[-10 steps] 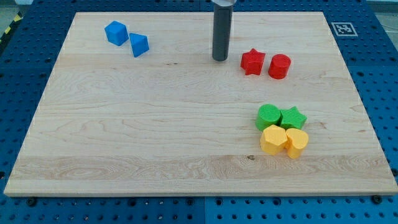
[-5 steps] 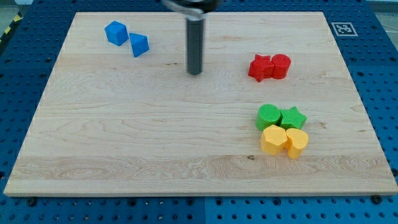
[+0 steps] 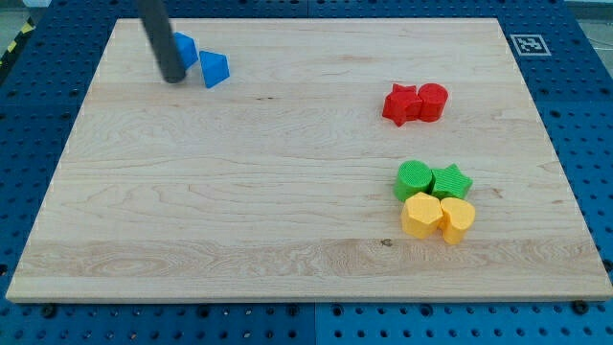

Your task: Move the triangle to the top left of the red star

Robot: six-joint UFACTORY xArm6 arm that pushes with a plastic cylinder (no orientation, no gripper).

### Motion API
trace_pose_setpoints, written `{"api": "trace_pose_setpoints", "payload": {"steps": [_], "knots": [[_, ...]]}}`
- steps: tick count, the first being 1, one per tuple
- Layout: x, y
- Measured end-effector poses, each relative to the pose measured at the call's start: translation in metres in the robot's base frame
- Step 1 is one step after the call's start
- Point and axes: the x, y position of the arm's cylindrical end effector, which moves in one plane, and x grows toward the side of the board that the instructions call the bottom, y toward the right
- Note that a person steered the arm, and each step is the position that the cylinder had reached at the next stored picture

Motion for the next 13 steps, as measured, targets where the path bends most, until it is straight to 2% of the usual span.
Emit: {"api": "trace_pose_setpoints", "payload": {"steps": [1, 2, 3, 4, 5, 6, 7, 9, 10, 11, 12, 13], "knots": [[-0.003, 0.063], [-0.004, 0.072], [-0.017, 0.048], [-0.056, 0.050], [-0.071, 0.103], [-0.068, 0.166], [-0.072, 0.138], [-0.067, 0.060], [-0.033, 0.073], [-0.003, 0.133], [-0.003, 0.202], [-0.003, 0.190]]}}
